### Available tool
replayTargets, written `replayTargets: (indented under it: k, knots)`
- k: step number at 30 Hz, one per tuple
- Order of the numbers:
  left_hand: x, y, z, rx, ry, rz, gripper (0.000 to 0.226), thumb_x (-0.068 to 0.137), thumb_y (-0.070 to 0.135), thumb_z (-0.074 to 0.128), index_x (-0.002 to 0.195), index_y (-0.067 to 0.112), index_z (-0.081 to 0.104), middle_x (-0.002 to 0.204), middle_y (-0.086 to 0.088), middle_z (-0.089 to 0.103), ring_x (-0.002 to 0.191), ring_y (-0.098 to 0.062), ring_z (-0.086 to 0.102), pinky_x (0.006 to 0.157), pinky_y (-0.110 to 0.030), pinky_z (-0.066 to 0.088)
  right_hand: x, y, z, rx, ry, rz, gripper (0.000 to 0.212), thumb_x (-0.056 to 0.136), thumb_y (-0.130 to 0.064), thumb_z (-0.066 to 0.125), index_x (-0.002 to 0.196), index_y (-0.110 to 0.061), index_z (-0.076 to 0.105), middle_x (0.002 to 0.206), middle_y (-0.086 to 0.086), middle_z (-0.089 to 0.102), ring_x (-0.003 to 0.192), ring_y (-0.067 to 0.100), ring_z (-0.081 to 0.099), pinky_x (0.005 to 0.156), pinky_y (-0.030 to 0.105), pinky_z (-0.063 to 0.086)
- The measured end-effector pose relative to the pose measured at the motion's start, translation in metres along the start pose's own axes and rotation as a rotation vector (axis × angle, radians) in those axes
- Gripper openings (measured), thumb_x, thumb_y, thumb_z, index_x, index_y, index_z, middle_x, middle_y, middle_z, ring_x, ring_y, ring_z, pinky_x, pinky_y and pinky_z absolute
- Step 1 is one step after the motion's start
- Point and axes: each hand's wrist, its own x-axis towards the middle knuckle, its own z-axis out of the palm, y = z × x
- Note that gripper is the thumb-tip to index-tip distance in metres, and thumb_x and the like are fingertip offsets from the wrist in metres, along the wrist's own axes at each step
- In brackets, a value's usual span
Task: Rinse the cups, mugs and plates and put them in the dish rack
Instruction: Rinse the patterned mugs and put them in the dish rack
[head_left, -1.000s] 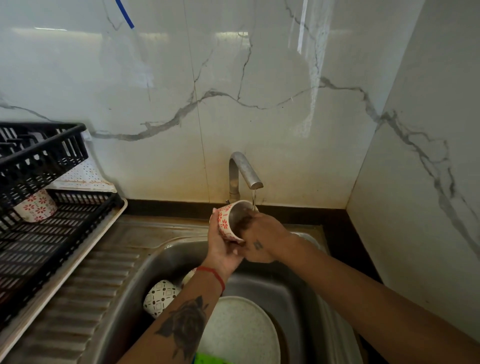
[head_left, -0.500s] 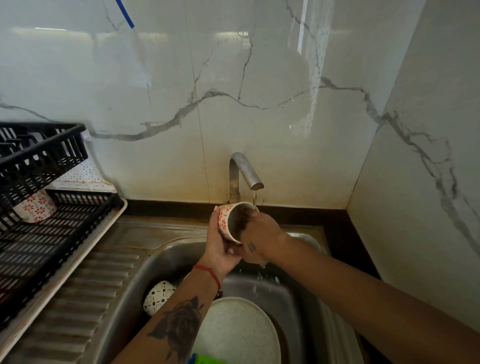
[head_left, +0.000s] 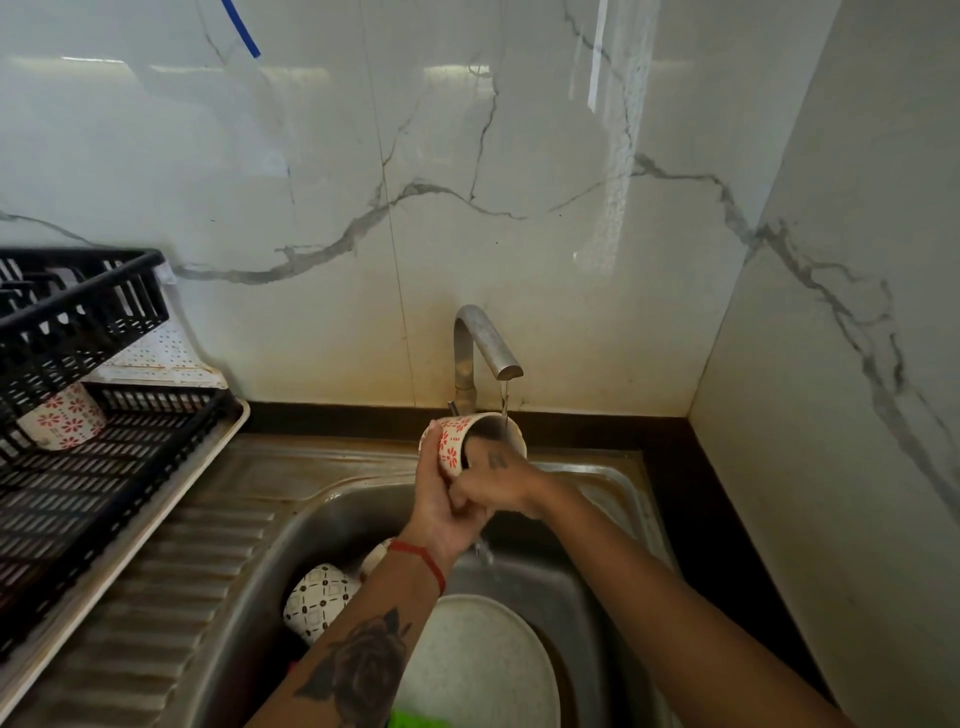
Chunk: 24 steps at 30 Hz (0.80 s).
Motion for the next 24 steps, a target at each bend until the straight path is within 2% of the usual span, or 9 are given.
replayTargets:
  k: [3, 5, 7, 9, 12, 16, 19, 22, 24]
  knots:
    - [-0.003, -0.001, 0.001, 0.059, -0.021, 0.007, 0.08, 0.063, 0.052, 0.073, 0.129, 0.011, 0.054, 0.112, -0.018, 0.067, 0.1, -0.032, 0.067, 0.078, -0.043, 0.055, -0.001, 0.002, 0.009, -0.004, 0.069, -0.068, 0.057, 0.091, -0.006, 0.052, 0.145, -0.009, 0.033, 0.137, 0.014, 0.048, 0.124, 0.027, 0.048, 0.104, 0.04, 0.043]
    - [-0.002, 0.002, -0.001, 0.076, 0.007, 0.007, 0.079, 0.059, 0.049, 0.077, 0.125, 0.011, 0.056, 0.113, -0.019, 0.067, 0.099, -0.033, 0.068, 0.077, -0.045, 0.055, -0.003, 0.007, 0.007, -0.178, -0.036, -0.144, 0.056, 0.094, -0.018, 0.05, 0.147, -0.01, 0.031, 0.14, 0.015, 0.046, 0.122, 0.026, 0.049, 0.103, 0.039, 0.044]
    - [-0.003, 0.006, -0.003, 0.131, 0.033, -0.027, 0.074, 0.058, 0.049, 0.077, 0.118, 0.008, 0.061, 0.108, -0.02, 0.07, 0.093, -0.035, 0.07, 0.071, -0.044, 0.057, -0.006, 0.011, -0.004, -0.585, -0.127, -0.216, 0.06, 0.097, -0.038, 0.044, 0.149, -0.013, 0.027, 0.148, 0.014, 0.038, 0.131, 0.028, 0.041, 0.11, 0.037, 0.034]
    - [-0.004, 0.01, -0.004, 0.21, 0.049, -0.055, 0.07, 0.063, 0.051, 0.074, 0.118, 0.009, 0.063, 0.109, -0.019, 0.07, 0.092, -0.034, 0.07, 0.069, -0.042, 0.057, -0.007, 0.014, -0.011, -1.016, -0.081, -0.257, 0.067, 0.098, -0.053, 0.03, 0.152, -0.015, 0.017, 0.156, 0.011, 0.026, 0.143, 0.028, 0.021, 0.117, 0.037, 0.013]
    - [-0.004, 0.013, 0.002, 0.275, 0.053, -0.037, 0.068, 0.067, 0.052, 0.073, 0.121, 0.011, 0.062, 0.11, -0.017, 0.07, 0.094, -0.033, 0.07, 0.072, -0.041, 0.057, -0.007, 0.018, -0.002, -1.323, 0.002, -0.201, 0.071, 0.098, -0.058, 0.013, 0.153, -0.014, 0.003, 0.16, 0.008, 0.012, 0.147, 0.026, 0.001, 0.117, 0.038, -0.005]
    - [-0.005, 0.015, 0.008, 0.326, 0.147, -0.028, 0.064, 0.073, 0.053, 0.071, 0.12, 0.01, 0.064, 0.107, -0.017, 0.071, 0.098, -0.032, 0.068, 0.073, -0.042, 0.056, -0.006, 0.02, 0.006, -1.11, 0.041, -0.156, 0.065, 0.101, -0.049, 0.023, 0.152, -0.009, 0.014, 0.157, 0.013, 0.02, 0.146, 0.03, 0.012, 0.118, 0.039, 0.004]
    - [-0.01, 0.015, 0.006, 0.294, 0.166, -0.06, 0.061, 0.077, 0.056, 0.068, 0.116, 0.009, 0.064, 0.097, -0.017, 0.072, 0.082, -0.03, 0.07, 0.063, -0.038, 0.057, -0.017, 0.024, -0.002, -0.812, 0.095, -0.447, 0.05, 0.098, -0.03, 0.048, 0.142, -0.009, 0.041, 0.146, 0.013, 0.043, 0.134, 0.027, 0.038, 0.114, 0.034, 0.023]
    - [-0.013, 0.023, -0.002, 0.248, 0.139, -0.109, 0.06, 0.078, 0.056, 0.065, 0.108, 0.005, 0.061, 0.081, -0.019, 0.072, 0.072, -0.032, 0.07, 0.056, -0.039, 0.059, -0.026, 0.044, -0.011, -0.735, 0.344, -0.754, 0.034, 0.083, -0.021, 0.066, 0.115, -0.01, 0.067, 0.117, 0.01, 0.066, 0.112, 0.025, 0.058, 0.104, 0.039, 0.041]
    - [-0.016, 0.029, -0.009, 0.228, 0.125, -0.141, 0.06, 0.078, 0.055, 0.065, 0.111, 0.005, 0.057, 0.086, -0.022, 0.071, 0.081, -0.037, 0.067, 0.059, -0.044, 0.059, -0.028, 0.056, -0.018, -0.637, 0.568, -0.742, 0.035, 0.075, -0.03, 0.07, 0.104, -0.012, 0.067, 0.104, 0.008, 0.066, 0.098, 0.022, 0.059, 0.089, 0.039, 0.05]
